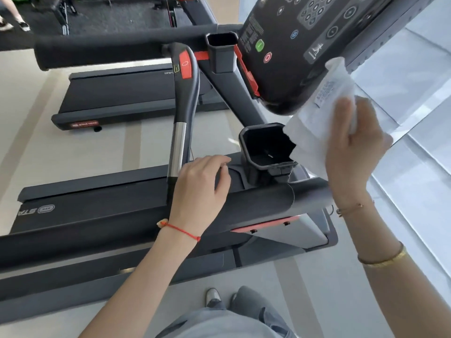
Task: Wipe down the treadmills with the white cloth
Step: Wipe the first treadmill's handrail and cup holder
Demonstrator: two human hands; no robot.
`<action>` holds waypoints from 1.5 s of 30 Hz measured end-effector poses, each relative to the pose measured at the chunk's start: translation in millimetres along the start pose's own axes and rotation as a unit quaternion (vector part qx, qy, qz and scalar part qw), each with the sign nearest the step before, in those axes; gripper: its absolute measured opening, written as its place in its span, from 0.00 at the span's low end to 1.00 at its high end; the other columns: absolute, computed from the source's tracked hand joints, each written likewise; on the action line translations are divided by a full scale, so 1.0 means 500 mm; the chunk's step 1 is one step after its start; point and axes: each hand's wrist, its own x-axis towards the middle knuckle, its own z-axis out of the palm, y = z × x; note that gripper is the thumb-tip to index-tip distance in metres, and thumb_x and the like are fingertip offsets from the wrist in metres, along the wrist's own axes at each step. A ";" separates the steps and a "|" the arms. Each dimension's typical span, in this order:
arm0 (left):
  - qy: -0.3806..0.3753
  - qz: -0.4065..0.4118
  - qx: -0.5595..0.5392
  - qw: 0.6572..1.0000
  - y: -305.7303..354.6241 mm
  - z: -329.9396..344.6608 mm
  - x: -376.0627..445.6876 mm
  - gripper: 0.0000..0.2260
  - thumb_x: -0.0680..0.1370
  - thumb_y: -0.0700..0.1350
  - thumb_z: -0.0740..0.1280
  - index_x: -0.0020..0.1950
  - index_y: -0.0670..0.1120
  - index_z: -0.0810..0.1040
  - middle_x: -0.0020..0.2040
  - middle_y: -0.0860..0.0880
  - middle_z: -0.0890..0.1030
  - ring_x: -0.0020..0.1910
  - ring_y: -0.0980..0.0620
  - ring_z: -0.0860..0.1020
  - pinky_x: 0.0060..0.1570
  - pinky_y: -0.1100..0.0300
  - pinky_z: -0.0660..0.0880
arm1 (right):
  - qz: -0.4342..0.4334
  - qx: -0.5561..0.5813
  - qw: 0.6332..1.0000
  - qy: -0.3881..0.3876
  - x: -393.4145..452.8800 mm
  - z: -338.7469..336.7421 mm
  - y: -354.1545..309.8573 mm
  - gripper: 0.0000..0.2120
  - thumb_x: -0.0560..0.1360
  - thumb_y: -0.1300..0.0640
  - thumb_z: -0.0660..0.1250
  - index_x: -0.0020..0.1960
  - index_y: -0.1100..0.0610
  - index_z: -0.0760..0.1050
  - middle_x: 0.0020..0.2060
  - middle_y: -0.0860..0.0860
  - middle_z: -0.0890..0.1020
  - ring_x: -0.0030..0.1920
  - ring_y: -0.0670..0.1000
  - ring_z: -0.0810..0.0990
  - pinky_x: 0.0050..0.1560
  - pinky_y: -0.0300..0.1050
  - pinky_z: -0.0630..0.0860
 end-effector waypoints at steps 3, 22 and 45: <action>-0.010 -0.006 0.003 1.000 0.009 0.019 0.030 0.10 0.81 0.41 0.63 0.58 0.44 0.81 0.50 0.50 0.84 0.50 0.50 0.81 0.56 0.50 0.76 | -0.015 -0.144 0.973 -0.179 0.004 0.018 0.039 0.16 0.82 0.42 0.53 0.48 0.52 0.72 0.27 0.48 0.69 0.31 0.47 0.72 0.33 0.44 0.64; -0.029 -0.181 -0.009 0.983 0.038 0.137 0.130 0.16 0.80 0.49 0.63 0.68 0.50 0.74 0.58 0.54 0.80 0.54 0.55 0.79 0.55 0.57 0.77 | -0.098 0.026 0.761 -0.640 0.100 0.164 0.171 0.22 0.82 0.59 0.57 0.75 0.56 0.60 0.68 0.55 0.69 0.67 0.54 0.67 0.55 0.33 0.57; -0.025 -0.211 -0.044 0.976 0.030 0.145 0.125 0.11 0.79 0.52 0.62 0.59 0.51 0.77 0.51 0.55 0.82 0.49 0.54 0.80 0.49 0.49 0.79 | -0.409 -0.077 0.692 -0.589 0.098 0.238 0.126 0.23 0.81 0.50 0.55 0.76 0.48 0.59 0.61 0.47 0.73 0.56 0.52 0.76 0.45 0.47 0.75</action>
